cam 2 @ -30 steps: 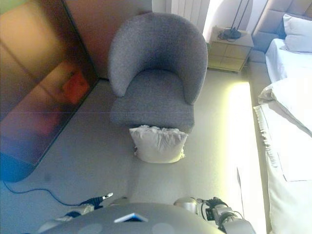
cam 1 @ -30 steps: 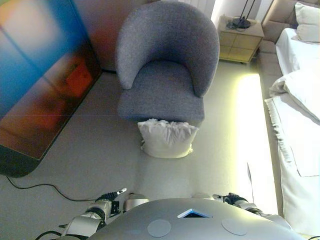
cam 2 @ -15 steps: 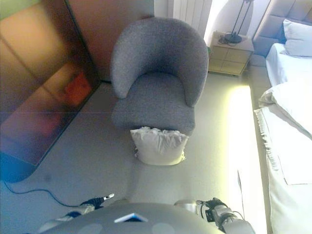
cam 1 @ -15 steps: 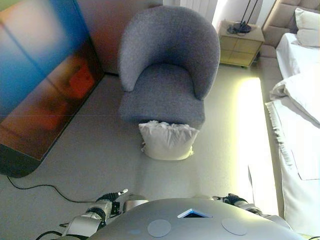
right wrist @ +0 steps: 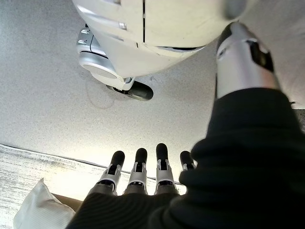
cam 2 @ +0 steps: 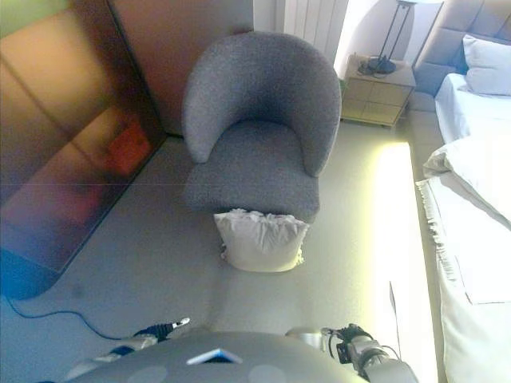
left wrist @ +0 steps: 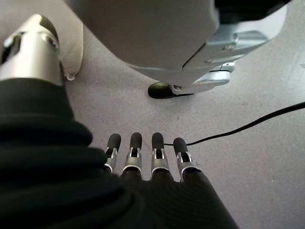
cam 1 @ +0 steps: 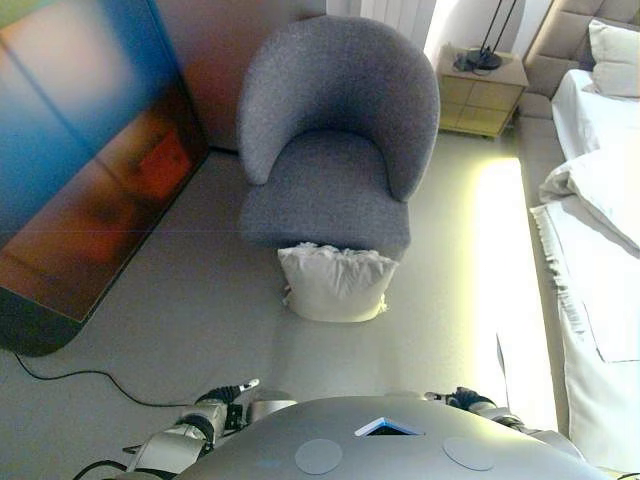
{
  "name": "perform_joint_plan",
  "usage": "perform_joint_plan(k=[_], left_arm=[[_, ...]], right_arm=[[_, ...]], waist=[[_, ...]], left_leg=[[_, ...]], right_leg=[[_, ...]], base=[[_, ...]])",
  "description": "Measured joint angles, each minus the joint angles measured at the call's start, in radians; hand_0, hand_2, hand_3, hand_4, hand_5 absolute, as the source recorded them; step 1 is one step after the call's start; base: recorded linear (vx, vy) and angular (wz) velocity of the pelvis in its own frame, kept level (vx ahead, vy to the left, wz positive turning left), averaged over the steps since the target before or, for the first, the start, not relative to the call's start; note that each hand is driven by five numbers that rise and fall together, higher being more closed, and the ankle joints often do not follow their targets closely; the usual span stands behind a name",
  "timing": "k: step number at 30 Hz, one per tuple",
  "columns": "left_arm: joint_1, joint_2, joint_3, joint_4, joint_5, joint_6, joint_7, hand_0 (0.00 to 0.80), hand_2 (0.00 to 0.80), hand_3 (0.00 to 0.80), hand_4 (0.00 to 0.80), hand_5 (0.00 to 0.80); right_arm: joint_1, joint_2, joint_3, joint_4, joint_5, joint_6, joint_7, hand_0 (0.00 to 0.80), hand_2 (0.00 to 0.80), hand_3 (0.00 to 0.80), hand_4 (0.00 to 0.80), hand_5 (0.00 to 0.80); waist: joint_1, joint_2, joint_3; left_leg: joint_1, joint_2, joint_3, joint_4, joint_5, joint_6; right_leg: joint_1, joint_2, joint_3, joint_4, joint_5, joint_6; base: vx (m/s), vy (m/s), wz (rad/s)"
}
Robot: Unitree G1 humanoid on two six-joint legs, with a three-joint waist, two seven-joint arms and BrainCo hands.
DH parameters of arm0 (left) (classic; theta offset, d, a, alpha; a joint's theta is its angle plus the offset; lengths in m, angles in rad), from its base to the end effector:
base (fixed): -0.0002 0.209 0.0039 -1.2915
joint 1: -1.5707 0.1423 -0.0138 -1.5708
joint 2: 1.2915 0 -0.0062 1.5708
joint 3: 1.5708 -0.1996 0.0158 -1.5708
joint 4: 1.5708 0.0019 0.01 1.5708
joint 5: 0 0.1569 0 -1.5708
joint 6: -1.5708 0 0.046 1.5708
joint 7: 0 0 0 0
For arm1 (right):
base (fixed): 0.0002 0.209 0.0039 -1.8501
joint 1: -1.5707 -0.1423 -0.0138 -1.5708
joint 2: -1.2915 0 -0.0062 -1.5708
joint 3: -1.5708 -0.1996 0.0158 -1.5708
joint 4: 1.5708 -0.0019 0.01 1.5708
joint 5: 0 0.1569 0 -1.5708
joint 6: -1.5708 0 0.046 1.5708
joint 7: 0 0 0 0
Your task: Pick up the cushion and take it to the sofa
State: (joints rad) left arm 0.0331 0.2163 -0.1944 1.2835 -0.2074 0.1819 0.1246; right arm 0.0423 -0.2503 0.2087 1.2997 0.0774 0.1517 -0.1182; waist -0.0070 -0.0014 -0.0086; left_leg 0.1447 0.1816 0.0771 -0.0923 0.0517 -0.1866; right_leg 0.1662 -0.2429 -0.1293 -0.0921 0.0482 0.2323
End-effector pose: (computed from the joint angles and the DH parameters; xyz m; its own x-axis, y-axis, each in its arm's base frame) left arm 0.0449 0.2223 -0.1568 0.0653 0.2792 -0.9580 -0.0168 0.9602 0.2787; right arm 0.0392 -0.2365 -0.1544 0.0875 -0.3244 -0.9419 -0.1222 0.9348 -0.3334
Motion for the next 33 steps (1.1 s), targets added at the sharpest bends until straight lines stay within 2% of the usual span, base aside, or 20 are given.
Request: perform_joint_plan(k=[3,5,7,9,10,13,14,15,16,17,18,19,20,22,24,26,29,30,32,33], left_arm=[[0.0,0.0,0.001,0.0,0.0,-0.001,0.0,0.0,0.0,0.0,0.0,0.0],[-0.002,-0.003,0.003,0.006,0.0,-0.012,0.003,0.0,0.0,0.0,0.0,0.0],[-0.026,-0.007,0.016,0.038,-0.002,-0.038,0.006,0.0,0.0,0.0,0.0,0.0],[-0.055,0.007,0.039,0.041,-0.003,-0.057,0.011,0.0,0.0,0.0,0.0,0.0],[-0.075,0.01,0.039,0.039,-0.003,-0.057,0.01,0.0,0.0,0.0,0.0,0.0],[-0.065,-0.005,0.041,0.038,-0.005,-0.054,0.009,0.0,0.0,0.0,0.0,0.0],[-0.053,-0.015,0.045,0.044,-0.006,-0.048,0.004,0.0,0.0,0.0,0.0,0.0],[-0.039,-0.029,0.063,0.06,-0.006,-0.043,-0.002,0.0,0.0,0.0,0.0,0.0],[-0.03,-0.017,0.069,0.051,-0.007,-0.042,-0.009,0.0,0.0,0.0,0.0,0.0],[-0.008,0.031,0.07,0.024,-0.007,-0.044,-0.012,0.0,0.0,0.0,0.0,0.0],[0.026,0.055,0.074,0.025,-0.011,-0.04,-0.016,0.0,0.0,0.0,0.0,0.0],[0.037,0.042,0.077,0.04,-0.013,-0.028,-0.022,0.0,0.0,0.0,0.0,0.0],[0.035,0.023,0.081,0.045,-0.015,-0.024,-0.025,0.0,0.0,0.0,0.0,0.0],[0.033,-0.013,0.081,0.044,-0.016,-0.029,-0.026,0.0,0.0,0.0,0.0,0.0],[0.034,-0.048,0.081,0.044,-0.025,-0.024,-0.025,0.0,0.0,0.0,0.0,0.0],[0.031,-0.046,0.081,0.044,-0.025,-0.017,-0.022,0.0,0.0,0.0,0.0,0.0],[0.016,-0.012,0.092,0.042,-0.023,-0.014,-0.023,0.0,0.0,0.0,0.0,0.0],[0.007,0.004,0.097,0.038,-0.024,-0.014,-0.022,0.0,0.0,0.0,0.0,0.0],[-0.028,0.026,0.097,0.031,-0.025,-0.012,-0.025,0.0,0.0,0.0,0.0,0.0],[-0.05,0.04,0.09,0.028,-0.025,-0.014,-0.029,0.0,0.0,0.0,0.0,0.0]], right_arm=[[0.0,-0.001,0.001,-0.002,0.0,0.0,0.001,0.0,0.0,0.0,0.0,0.0],[-0.005,-0.002,0.001,-0.002,0.0,0.001,0.003,0.0,0.0,0.0,0.0,0.0],[-0.039,-0.004,0.001,0.0,0.0,0.005,0.008,0.0,0.0,0.0,0.0,0.0],[-0.08,-0.008,0.001,0.003,0.0,0.016,0.01,0.0,0.0,0.0,0.0,0.0],[-0.078,-0.017,0.002,0.005,0.001,0.024,0.01,0.0,0.0,0.0,0.0,0.0],[-0.089,-0.042,0.011,0.017,0.0,0.027,0.013,0.0,0.0,0.0,0.0,0.0],[-0.099,-0.043,0.009,0.023,-0.006,0.026,0.016,0.0,0.0,0.0,0.0,0.0],[-0.114,-0.051,0.0,0.041,-0.01,0.027,0.019,0.0,0.0,0.0,0.0,0.0],[-0.122,-0.03,-0.005,0.053,-0.011,0.031,0.017,0.0,0.0,0.0,0.0,0.0],[-0.116,0.023,-0.003,0.054,-0.011,0.03,0.022,0.0,0.0,0.0,0.0,0.0],[-0.118,0.044,-0.004,0.049,-0.01,0.029,0.024,0.0,0.0,0.0,0.0,0.0],[-0.108,0.038,-0.008,0.041,-0.013,0.024,0.017,0.0,0.0,0.0,0.0,0.0],[-0.109,0.034,-0.007,0.051,-0.014,0.031,0.015,0.0,0.0,0.0,0.0,0.0],[-0.111,0.018,-0.006,0.052,-0.018,0.033,0.013,0.0,0.0,0.0,0.0,0.0],[-0.101,-0.011,-0.006,0.062,-0.031,0.042,0.01,0.0,0.0,0.0,0.0,0.0],[-0.101,-0.013,-0.007,0.064,-0.036,0.048,0.002,0.0,0.0,0.0,0.0,0.0],[-0.092,0.008,-0.019,0.096,-0.037,0.051,0.0,0.0,0.0,0.0,0.0,0.0],[-0.091,0.02,-0.023,0.094,-0.041,0.05,0.003,0.0,0.0,0.0,0.0,0.0],[-0.093,0.04,-0.023,0.077,-0.048,0.046,0.007,0.0,0.0,0.0,0.0,0.0],[-0.088,0.052,-0.023,0.078,-0.048,0.045,0.008,0.0,0.0,0.0,0.0,0.0]], waist=[[0.0,0.006,0.002],[0.003,0.008,0.005],[0.003,0.012,0.039],[0.013,-0.027,0.096],[0.025,-0.045,0.115],[0.072,-0.041,0.122],[0.087,-0.021,0.126],[0.107,0.05,0.128],[0.136,0.064,0.142],[0.162,-0.006,0.152],[0.161,-0.043,0.153],[0.141,-0.032,0.155],[0.158,-0.025,0.147],[0.163,-0.017,0.154],[0.163,0.036,0.148],[0.16,0.046,0.142],[0.165,-0.024,0.114],[0.165,-0.059,0.103],[0.161,-0.063,0.1],[0.162,-0.066,0.095]], left_leg=[[-0.003,0.014,-0.001,0.011,-0.001,0.005],[-0.039,0.026,-0.001,0.082,-0.021,0.04],[-0.144,0.05,0.006,0.241,-0.018,0.054],[-0.223,0.035,0.001,0.384,0.009,0.028],[-0.261,0.028,0.0,0.442,0.055,0.035],[-0.266,-0.073,0.065,0.37,-0.032,0.036],[-0.237,-0.098,0.086,0.268,-0.041,0.042],[-0.196,-0.059,0.082,0.17,-0.113,0.044],[-0.164,-0.033,0.07,0.116,-0.047,0.049],[-0.149,-0.052,0.106,0.126,-0.035,0.043],[-0.162,-0.064,0.121,0.164,-0.025,0.057],[-0.191,-0.028,0.111,0.215,-0.016,0.06],[-0.209,-0.029,0.114,0.188,-0.011,0.057],[-0.247,-0.026,0.107,0.137,0.002,0.075],[-0.263,0.002,0.113,0.101,0.009,0.085],[-0.277,0.003,0.128,0.093,0.021,0.102],[-0.255,-0.078,0.133,0.122,0.138,0.105],[-0.239,-0.109,0.135,0.126,0.117,0.123],[-0.203,-0.116,0.137,0.126,0.094,0.145],[-0.186,-0.123,0.138,0.121,0.08,0.164]], right_leg=[[0.0,0.015,0.001,0.004,-0.003,-0.006],[-0.021,0.024,0.0,0.035,-0.017,-0.016],[-0.143,0.048,-0.006,0.29,-0.137,-0.062],[-0.26,0.047,-0.005,0.559,-0.296,-0.133],[-0.248,0.041,0.008,0.558,-0.308,-0.147],[-0.224,0.032,0.052,0.408,-0.244,-0.174],[-0.181,0.069,0.051,0.317,-0.221,-0.169],[-0.18,0.155,0.049,0.364,-0.234,-0.182],[-0.195,0.204,0.028,0.547,-0.273,-0.185],[-0.163,0.187,0.036,0.608,-0.341,-0.195],[-0.078,0.183,0.036,0.467,-0.405,-0.262],[-0.023,0.209,0.03,0.386,-0.395,-0.258],[-0.007,0.207,0.037,0.347,-0.384,-0.267],[0.037,0.212,0.082,0.273,-0.322,-0.26],[0.09,0.226,0.124,0.223,-0.318,-0.241],[0.135,0.211,0.14,0.184,-0.331,-0.231],[0.183,0.108,0.152,0.168,-0.368,-0.164],[0.173,0.077,0.141,0.208,-0.362,-0.142],[0.148,0.061,0.105,0.32,-0.296,-0.066],[0.133,0.055,0.093,0.373,-0.266,-0.056]], base=[[-0.024,-0.131,0.01],[-0.045,-0.184,0.04],[-0.01,-0.121,0.16],[0.117,0.0,0.43],[0.256,0.064,0.53],[0.399,0.102,-0.07],[0.45,0.124,-0.35],[0.466,0.146,-0.4],[0.418,0.138,-0.57],[0.479,0.175,-0.58],[0.487,0.179,-0.19],[0.594,0.218,0.05],[0.473,0.174,0.05],[0.48,0.203,-0.12],[0.476,0.22,-0.16],[0.498,0.213,-0.3],[0.403,0.207,-0.36],[0.338,0.191,-0.29],[0.334,0.161,0.0],[0.368,0.143,0.16]])
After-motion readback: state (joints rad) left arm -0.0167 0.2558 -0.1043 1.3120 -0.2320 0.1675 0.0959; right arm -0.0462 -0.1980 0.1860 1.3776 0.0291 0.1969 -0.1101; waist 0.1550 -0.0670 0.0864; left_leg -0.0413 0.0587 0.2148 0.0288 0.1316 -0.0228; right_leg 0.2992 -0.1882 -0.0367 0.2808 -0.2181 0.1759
